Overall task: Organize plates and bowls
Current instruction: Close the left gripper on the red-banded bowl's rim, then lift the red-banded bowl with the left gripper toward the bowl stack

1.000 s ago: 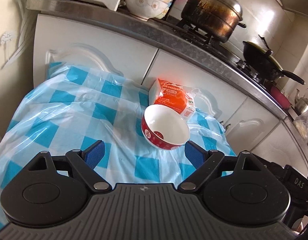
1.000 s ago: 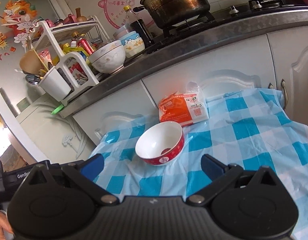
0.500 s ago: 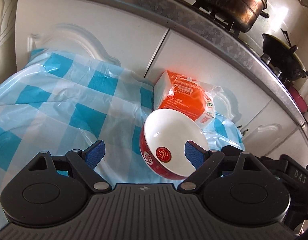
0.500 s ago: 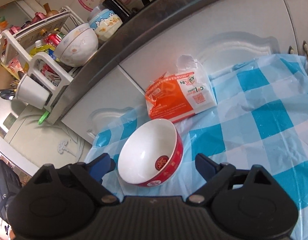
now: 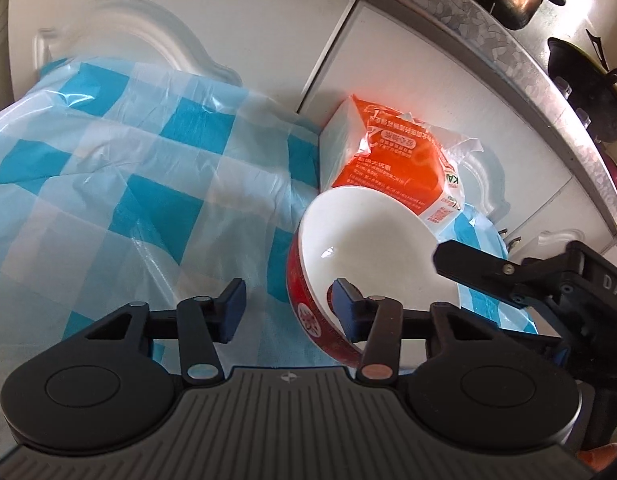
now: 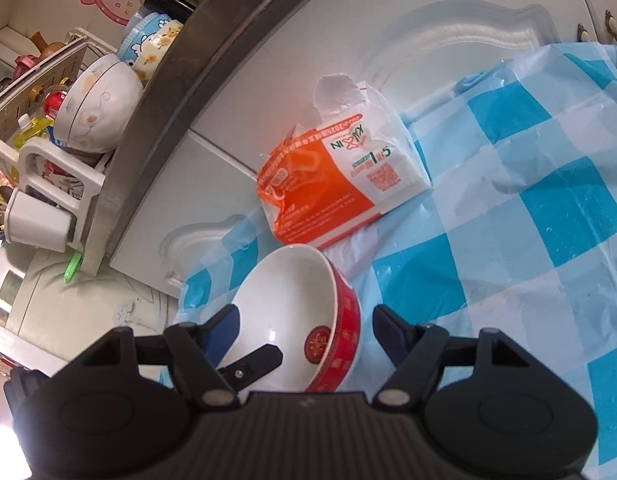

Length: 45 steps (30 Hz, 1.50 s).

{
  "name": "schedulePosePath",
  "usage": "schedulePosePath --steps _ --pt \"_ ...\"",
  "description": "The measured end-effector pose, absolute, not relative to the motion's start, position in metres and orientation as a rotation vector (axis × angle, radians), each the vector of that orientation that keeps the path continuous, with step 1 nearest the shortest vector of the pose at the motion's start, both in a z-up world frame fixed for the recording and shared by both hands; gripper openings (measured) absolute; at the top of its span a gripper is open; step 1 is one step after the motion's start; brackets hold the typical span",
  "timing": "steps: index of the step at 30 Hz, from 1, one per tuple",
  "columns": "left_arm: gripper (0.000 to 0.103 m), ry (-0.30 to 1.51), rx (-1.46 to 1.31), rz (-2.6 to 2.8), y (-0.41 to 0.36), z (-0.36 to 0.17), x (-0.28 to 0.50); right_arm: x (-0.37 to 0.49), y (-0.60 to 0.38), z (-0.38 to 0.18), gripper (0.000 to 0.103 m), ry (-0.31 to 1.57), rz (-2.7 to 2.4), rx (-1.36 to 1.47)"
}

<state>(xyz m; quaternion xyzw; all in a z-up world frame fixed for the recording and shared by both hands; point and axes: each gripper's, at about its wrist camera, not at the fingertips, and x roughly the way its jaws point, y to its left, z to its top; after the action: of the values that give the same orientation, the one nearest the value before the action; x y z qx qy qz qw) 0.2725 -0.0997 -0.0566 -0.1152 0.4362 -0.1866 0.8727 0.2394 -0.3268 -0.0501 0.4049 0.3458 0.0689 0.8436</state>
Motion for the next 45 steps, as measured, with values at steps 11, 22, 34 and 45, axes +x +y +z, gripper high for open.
schedulePosePath --steps 11,22,34,45 --pt "0.025 0.883 -0.228 -0.429 -0.105 -0.053 0.263 0.236 -0.321 -0.049 0.079 0.729 0.163 0.898" --pt "0.024 0.825 -0.239 -0.440 -0.087 -0.022 0.235 0.211 -0.311 -0.026 0.080 0.679 0.208 0.901" --pt "0.024 0.783 -0.242 -0.468 -0.076 0.008 0.185 0.160 -0.303 0.006 0.080 0.624 0.250 0.896" --pt "0.024 0.753 -0.265 -0.506 -0.074 0.032 0.128 0.099 -0.303 0.028 0.080 0.567 0.263 0.889"
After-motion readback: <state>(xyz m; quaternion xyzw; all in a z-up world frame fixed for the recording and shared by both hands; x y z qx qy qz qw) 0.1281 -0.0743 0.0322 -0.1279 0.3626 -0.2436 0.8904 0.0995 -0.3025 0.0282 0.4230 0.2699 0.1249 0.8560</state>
